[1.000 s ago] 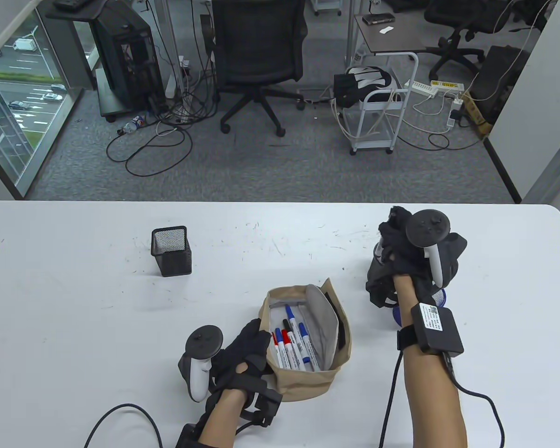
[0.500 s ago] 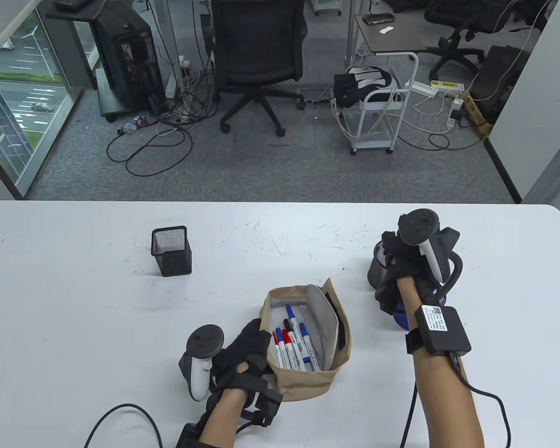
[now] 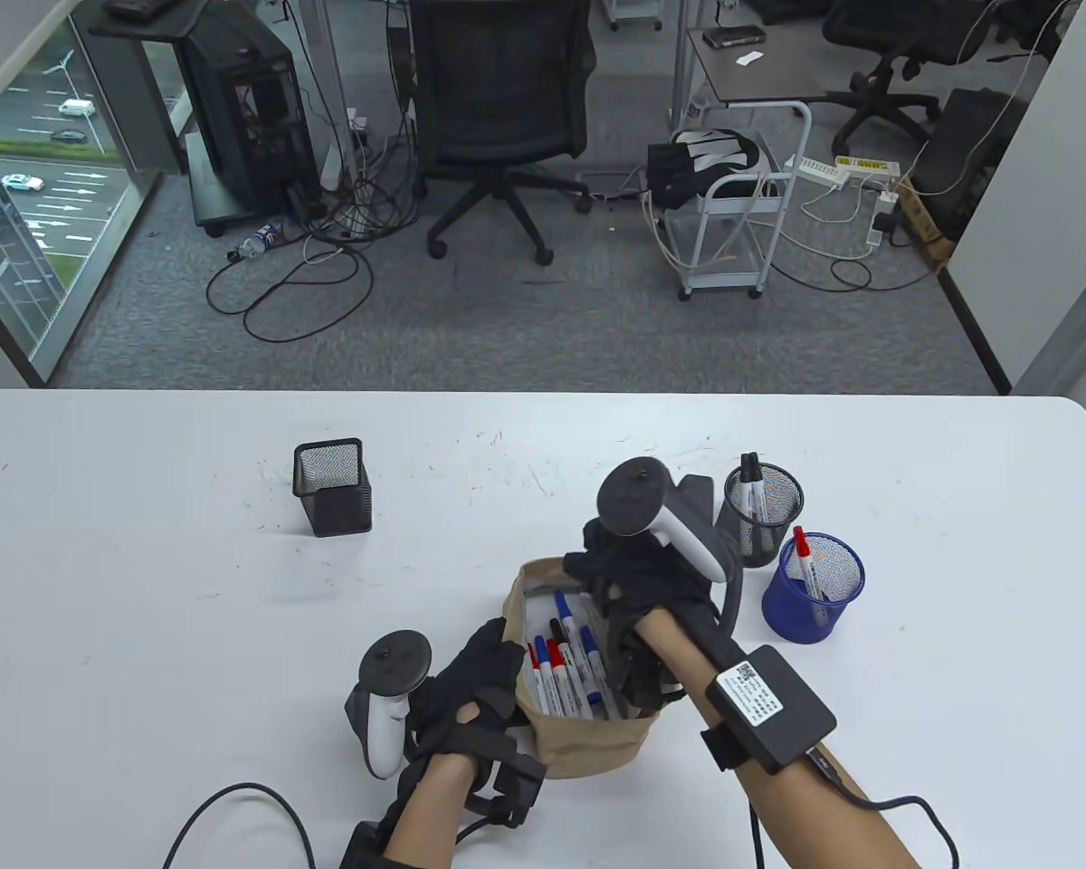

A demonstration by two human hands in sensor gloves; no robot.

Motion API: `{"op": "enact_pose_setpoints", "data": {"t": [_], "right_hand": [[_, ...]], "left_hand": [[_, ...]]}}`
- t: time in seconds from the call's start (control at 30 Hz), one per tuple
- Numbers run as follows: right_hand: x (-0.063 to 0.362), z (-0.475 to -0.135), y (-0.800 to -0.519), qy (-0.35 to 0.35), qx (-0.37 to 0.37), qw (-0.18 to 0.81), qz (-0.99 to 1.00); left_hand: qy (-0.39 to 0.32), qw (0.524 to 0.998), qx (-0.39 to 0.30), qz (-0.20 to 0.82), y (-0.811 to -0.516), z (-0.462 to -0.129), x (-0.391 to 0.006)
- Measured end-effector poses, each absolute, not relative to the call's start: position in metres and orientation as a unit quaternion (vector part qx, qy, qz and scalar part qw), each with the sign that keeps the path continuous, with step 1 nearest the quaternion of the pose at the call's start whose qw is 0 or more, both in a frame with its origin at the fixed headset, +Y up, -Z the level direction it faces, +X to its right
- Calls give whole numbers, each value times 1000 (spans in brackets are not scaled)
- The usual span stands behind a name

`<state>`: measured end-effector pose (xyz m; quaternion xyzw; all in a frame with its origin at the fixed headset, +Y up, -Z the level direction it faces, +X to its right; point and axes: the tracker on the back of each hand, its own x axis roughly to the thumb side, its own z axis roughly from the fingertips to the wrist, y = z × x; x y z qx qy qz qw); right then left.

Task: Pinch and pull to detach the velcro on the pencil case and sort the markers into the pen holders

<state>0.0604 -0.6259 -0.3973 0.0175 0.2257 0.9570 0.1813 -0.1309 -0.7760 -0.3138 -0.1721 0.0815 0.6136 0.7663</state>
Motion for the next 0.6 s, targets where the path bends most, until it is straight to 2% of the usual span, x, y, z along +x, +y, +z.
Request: {"op": "enact_pose_setpoints", "data": {"t": [0.1,0.3,0.47,0.53,0.6], "right_hand": [[38,-405,-655,306,13,108,946],[13,-418,-702,331,-13,21,943],[-2,-424,-733,308,-34,-62,949],[-9,-422,-737,273,-27,-106,956],[-13,-419,-738,277,-16,-105,955]], "left_hand": [[82,766,-173,614,-776,-314,-131],[86,759,-172,622,-778,-313,-133],[86,760,-174,620,-778,-314,-133],[87,765,-171,615,-778,-313,-134],[87,764,-172,616,-778,-314,-134]]}}
